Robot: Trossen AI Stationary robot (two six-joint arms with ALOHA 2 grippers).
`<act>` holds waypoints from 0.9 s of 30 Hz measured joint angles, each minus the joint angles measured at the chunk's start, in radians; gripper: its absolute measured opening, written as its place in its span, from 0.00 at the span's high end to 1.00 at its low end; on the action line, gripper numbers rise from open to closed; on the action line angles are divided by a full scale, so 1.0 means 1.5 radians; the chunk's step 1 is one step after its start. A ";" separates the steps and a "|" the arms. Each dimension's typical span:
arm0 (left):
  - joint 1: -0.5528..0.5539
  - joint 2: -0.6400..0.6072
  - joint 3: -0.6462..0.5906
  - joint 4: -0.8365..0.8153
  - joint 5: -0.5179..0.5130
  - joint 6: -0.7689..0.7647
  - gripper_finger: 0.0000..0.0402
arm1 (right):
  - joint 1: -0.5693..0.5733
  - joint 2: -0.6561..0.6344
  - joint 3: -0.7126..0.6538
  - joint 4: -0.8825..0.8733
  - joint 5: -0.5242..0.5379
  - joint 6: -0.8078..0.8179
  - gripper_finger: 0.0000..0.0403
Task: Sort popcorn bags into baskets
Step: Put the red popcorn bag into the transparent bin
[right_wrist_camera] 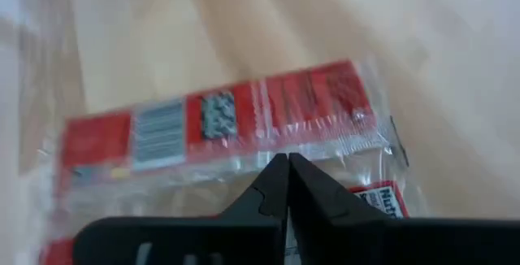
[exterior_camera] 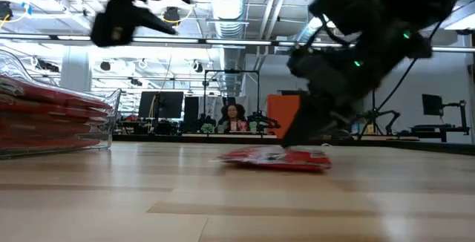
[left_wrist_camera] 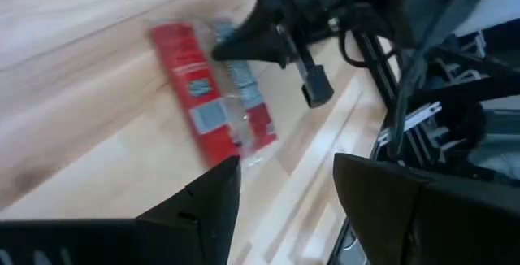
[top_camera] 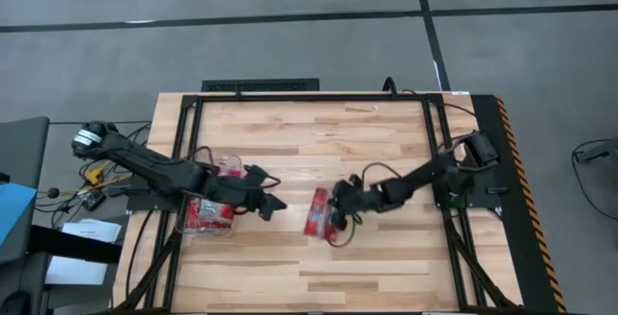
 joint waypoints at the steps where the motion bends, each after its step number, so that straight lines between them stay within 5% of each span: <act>1: 0.008 0.014 0.000 0.015 0.007 0.004 0.53 | -0.002 -0.010 0.008 -0.006 0.000 -0.017 0.91; 12: 0.075 0.160 0.000 0.114 0.060 0.040 0.53 | 0.118 -0.061 0.034 -0.079 0.145 -0.008 0.96; 27: 0.091 0.366 0.000 0.317 0.147 -0.035 0.53 | 0.177 0.053 0.037 -0.126 0.168 0.196 0.97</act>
